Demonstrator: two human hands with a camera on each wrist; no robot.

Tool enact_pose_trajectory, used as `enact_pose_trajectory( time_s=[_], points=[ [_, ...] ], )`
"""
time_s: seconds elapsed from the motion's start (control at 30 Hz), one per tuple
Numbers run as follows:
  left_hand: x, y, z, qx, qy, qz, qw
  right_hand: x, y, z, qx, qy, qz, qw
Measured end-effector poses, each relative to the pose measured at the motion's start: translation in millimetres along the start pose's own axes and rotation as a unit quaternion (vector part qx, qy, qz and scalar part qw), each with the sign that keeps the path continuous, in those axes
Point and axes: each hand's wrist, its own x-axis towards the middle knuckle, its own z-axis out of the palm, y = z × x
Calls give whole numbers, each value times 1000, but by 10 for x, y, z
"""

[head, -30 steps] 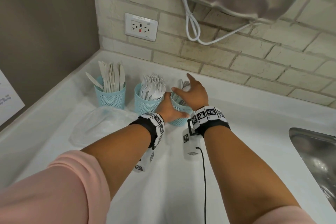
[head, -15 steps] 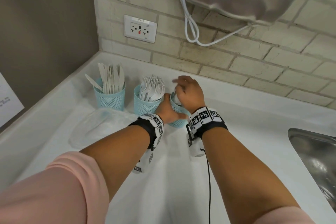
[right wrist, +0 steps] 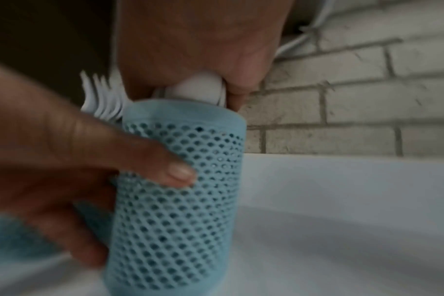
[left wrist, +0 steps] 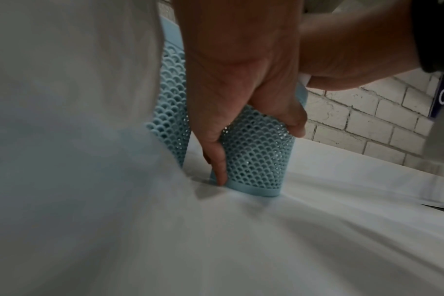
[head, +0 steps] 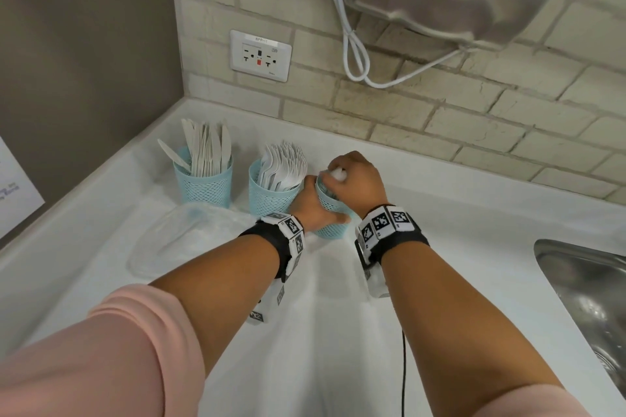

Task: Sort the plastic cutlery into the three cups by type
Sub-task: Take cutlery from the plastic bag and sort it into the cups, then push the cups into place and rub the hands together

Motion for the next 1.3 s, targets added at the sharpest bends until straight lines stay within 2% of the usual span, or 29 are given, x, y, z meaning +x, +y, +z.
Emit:
enact_pose_trajectory(
  time_s=[0.1,0.17,0.23,0.27,0.37,0.47,0.57,0.63,0.73,0.83,0.93,1.0,1.07,1.17,1.23,1.3],
  points=[
    [-12,12,11,6,-3,-5,1000,13,40,-8,49,75,46,995],
    [-15,30,6,32,-7,-13,999,9,-34,-1,66,140,22,988],
    [-26,50,0,60,-15,-17,998,0,-127,-1,10,172,-12,985],
    [-33,55,-5,70,-18,-18,997,-12,-161,-7,-36,148,-7,988],
    [-83,68,-44,87,-20,-22,996,-2,-175,-40,-100,-3,42,994],
    [-152,110,-85,108,-27,-34,993,-1,-197,-132,-136,-53,44,988],
    [-243,217,-127,131,-40,-51,989,-16,-244,-217,-157,-101,77,979],
    [-301,315,-171,129,-47,-59,989,-11,-280,-274,-151,-100,91,979],
    [-418,500,-276,128,-55,-44,989,-9,-363,-344,-114,-36,84,989],
    [-589,657,-440,141,-49,-34,988,-54,-485,-397,-17,38,84,996],
    [-725,695,-652,141,-20,-62,988,-89,-636,-435,101,37,110,988],
    [-780,646,-827,142,2,-82,986,-115,-740,-436,167,5,133,977],
    [-819,553,-1009,148,37,-92,984,-188,-873,-442,214,-54,149,964],
    [-889,396,-1261,198,98,-134,966,-321,-1085,-465,182,-226,145,946],
    [-956,297,-1411,240,128,-177,946,-422,-1201,-434,181,-339,164,909],
    [-1013,169,-1558,248,153,-221,931,-523,-1254,-343,180,-417,204,867]
  ],
)
